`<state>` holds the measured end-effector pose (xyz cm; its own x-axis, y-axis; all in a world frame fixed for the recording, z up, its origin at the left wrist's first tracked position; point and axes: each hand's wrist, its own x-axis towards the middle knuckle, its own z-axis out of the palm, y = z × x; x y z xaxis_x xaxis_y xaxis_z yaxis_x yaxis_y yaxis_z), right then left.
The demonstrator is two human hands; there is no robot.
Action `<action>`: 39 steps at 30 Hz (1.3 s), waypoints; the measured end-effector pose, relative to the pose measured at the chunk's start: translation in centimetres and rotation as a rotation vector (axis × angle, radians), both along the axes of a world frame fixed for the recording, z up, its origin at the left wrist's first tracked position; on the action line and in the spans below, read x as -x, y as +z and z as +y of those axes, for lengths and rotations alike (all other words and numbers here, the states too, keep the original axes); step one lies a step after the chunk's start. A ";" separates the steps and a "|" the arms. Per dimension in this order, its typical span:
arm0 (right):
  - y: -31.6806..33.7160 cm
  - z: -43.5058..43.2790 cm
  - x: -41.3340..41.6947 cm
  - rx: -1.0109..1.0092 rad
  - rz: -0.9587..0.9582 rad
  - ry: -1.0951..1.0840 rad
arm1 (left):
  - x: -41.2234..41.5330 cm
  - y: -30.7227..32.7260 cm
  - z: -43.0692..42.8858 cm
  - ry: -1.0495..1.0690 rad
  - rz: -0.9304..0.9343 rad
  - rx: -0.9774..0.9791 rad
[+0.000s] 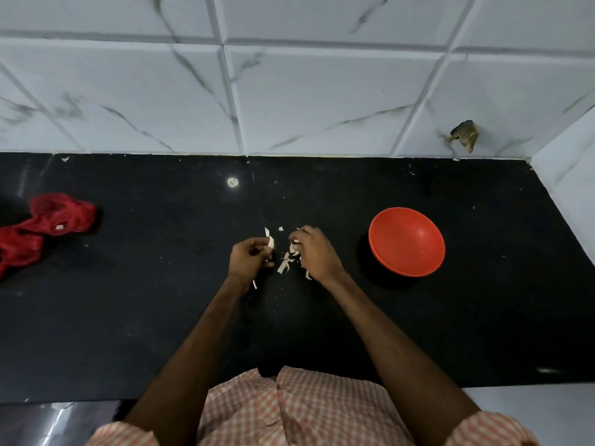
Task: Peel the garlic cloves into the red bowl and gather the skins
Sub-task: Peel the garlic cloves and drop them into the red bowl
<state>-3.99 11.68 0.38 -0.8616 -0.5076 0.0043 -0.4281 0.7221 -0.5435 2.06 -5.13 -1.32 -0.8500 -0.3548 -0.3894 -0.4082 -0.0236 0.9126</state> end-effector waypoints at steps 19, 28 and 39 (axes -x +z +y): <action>0.8 -5.8 3.3 -0.298 -0.021 0.390 | 0.2 -1.1 -0.8 -0.090 -0.135 0.475; -0.4 -4.2 2.3 -0.182 0.018 0.174 | 0.8 -0.7 -0.4 -0.174 -0.097 0.572; 0.5 -0.8 2.0 -0.041 -0.147 0.070 | 2.2 1.5 1.2 -0.330 0.042 0.675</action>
<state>-5.95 10.92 0.89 -0.8139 -0.5636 -0.1413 -0.3962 0.7163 -0.5744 -0.18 -3.93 0.16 -0.9629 -0.2292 -0.1421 -0.2614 0.6638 0.7007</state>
